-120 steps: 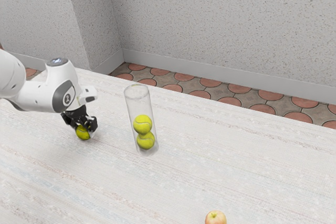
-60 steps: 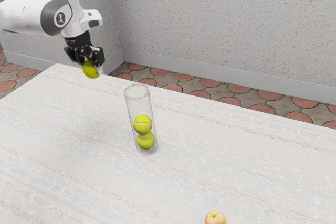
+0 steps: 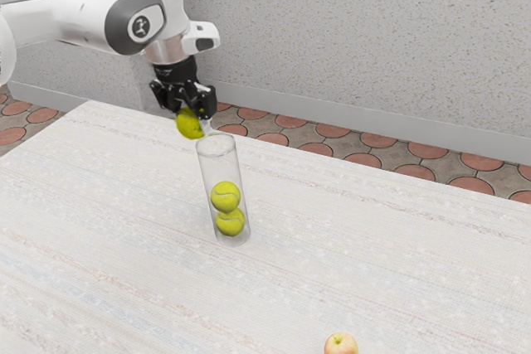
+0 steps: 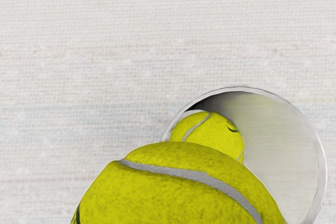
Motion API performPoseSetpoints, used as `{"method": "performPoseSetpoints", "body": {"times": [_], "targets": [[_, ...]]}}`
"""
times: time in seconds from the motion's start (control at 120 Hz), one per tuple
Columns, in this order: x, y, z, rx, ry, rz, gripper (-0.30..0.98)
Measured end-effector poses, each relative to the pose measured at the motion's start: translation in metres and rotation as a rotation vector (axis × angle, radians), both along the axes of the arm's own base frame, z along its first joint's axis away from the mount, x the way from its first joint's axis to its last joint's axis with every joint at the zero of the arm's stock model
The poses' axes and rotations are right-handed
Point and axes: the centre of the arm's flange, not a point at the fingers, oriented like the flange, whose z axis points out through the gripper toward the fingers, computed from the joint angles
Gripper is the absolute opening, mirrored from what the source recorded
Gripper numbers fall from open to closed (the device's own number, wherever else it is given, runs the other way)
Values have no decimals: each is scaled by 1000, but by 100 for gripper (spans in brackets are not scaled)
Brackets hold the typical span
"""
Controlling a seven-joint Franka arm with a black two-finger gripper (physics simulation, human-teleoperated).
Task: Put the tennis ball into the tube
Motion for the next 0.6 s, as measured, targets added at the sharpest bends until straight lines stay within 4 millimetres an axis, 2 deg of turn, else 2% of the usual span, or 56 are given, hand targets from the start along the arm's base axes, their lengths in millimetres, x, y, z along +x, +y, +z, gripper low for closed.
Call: {"method": "performPoseSetpoints", "body": {"times": [0.1, 0.167, 0.275, 0.5, 0.55, 0.6], "targets": [[7, 0, -3, -8, -18, 10, 25], [13, -7, -5, -17, -28, 3, 28], [17, -20, -7, -34, -40, -11, 41], [18, -18, -9, -49, -43, 5, 59], [14, -18, -4, -43, -32, 0, 61], [5, -17, 10, -32, -33, -12, 63]]}}
